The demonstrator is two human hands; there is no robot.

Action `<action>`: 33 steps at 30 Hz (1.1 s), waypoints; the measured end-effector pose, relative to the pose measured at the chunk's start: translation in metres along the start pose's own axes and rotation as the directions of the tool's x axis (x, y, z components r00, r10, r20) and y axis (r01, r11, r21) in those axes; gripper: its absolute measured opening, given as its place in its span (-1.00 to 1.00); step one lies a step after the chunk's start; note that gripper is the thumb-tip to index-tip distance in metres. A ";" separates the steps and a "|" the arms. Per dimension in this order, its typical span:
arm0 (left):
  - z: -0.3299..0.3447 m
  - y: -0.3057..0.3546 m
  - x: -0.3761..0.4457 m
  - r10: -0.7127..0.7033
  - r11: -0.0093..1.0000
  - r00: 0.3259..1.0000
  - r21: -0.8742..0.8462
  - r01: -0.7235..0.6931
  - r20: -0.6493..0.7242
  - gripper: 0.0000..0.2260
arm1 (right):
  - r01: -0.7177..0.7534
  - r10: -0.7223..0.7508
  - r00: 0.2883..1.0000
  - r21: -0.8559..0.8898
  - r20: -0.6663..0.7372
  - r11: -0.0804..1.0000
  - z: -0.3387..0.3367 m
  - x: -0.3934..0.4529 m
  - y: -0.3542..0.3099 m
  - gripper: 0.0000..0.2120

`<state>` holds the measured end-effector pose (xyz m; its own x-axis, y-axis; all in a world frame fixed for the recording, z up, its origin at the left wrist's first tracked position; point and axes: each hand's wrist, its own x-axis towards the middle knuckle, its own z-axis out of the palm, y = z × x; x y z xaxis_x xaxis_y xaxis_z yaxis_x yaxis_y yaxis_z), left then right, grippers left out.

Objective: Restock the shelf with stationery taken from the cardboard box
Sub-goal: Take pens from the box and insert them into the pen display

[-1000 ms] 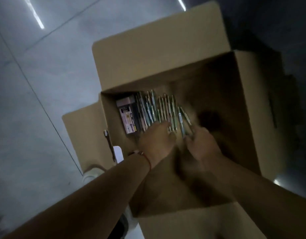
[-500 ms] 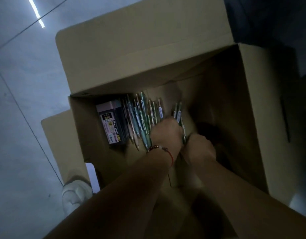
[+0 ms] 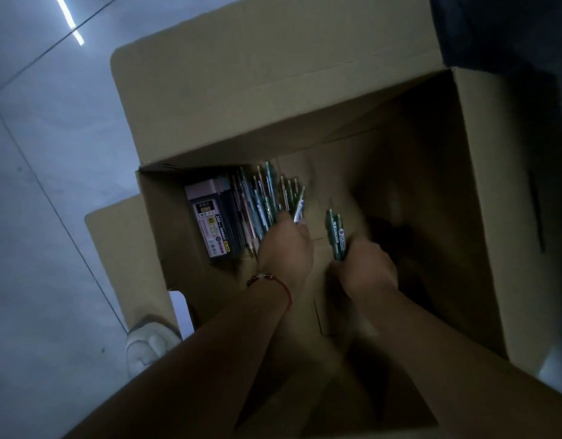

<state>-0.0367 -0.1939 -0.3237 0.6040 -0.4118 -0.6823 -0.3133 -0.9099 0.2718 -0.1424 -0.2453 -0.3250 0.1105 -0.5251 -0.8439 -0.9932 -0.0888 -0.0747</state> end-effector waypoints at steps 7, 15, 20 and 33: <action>0.011 0.018 0.009 0.192 0.945 0.978 0.282 -0.163 -0.078 -0.82 | -0.069 0.065 0.997 0.148 0.030 0.987 0.006 0.001 0.008 -0.69; 0.008 -0.003 -0.010 0.227 0.945 0.974 0.246 -0.215 -0.023 -0.82 | -0.158 0.098 0.987 0.697 0.126 0.700 0.010 -0.015 0.026 -0.71; -0.007 0.011 -0.035 0.054 0.972 0.989 -0.236 -0.019 0.140 -0.78 | -0.128 0.029 0.990 0.781 0.139 0.611 -0.016 -0.046 0.024 -0.82; -0.274 0.038 -0.217 0.174 0.531 0.848 -0.773 0.348 0.501 -0.88 | 0.115 -0.352 0.918 0.730 0.180 0.674 -0.204 -0.314 -0.056 -0.82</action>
<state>0.0211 -0.1527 0.0203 0.0903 -0.4828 -0.8711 0.6098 -0.6647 0.4316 -0.1137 -0.2487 0.0526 0.4448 -0.2983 -0.8445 -0.6828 0.4973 -0.5353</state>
